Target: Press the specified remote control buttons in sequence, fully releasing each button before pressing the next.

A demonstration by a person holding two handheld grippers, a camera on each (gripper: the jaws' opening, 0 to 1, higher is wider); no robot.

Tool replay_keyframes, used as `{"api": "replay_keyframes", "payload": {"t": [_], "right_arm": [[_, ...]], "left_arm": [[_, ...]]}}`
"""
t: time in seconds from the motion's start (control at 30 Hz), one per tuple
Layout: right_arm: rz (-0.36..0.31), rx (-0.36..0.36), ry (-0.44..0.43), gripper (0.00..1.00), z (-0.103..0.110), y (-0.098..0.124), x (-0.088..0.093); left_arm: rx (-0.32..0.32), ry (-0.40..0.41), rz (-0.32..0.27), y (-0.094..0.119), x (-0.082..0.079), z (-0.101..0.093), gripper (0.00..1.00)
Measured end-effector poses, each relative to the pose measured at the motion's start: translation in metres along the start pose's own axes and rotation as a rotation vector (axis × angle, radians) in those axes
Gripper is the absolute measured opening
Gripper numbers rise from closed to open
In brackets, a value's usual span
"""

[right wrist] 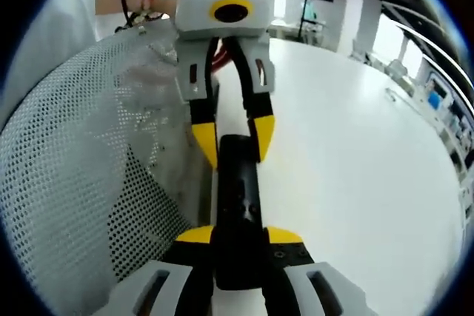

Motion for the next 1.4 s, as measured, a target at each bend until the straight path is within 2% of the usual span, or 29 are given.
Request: {"api": "replay_keyframes", "payload": {"t": [0.5,0.77,1.07,1.2,1.4], "right_arm": [[0.000,0.007,-0.002,0.21,0.0001,-0.0004,-0.0005],[-0.005,0.010,-0.009,0.21,0.0003,-0.0001,-0.0003],[0.003,0.011,-0.016,0.21,0.0003,-0.0001,-0.0006],[0.004,0.014,-0.019,0.21,0.0004,-0.0001,-0.0005],[-0.001,0.015,-0.026,0.21,0.0001,-0.0004,-0.0006]], "left_arm": [[-0.011,0.012,-0.022,0.0003,0.0006,-0.0006,0.26],[-0.032,0.033,-0.052,0.0002,0.0010,-0.0012,0.27],[-0.061,0.096,-0.044,-0.0006,-0.0006,-0.0020,0.28],[-0.067,0.165,-0.053,0.0011,-0.0006,0.0001,0.29],[-0.079,0.210,-0.044,0.0054,0.0036,0.0027,0.31]]}}
Point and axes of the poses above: the point that each gripper's makers call its tool centre point, and the gripper's own axes: y roughly backward along the fingers, z roughly to its left, x roughly out of its underside, the point moved 6 cm from there along y, roughly backward along the fingers, and after that the axes turned 6 degrees about y, right-handed, at the moved point
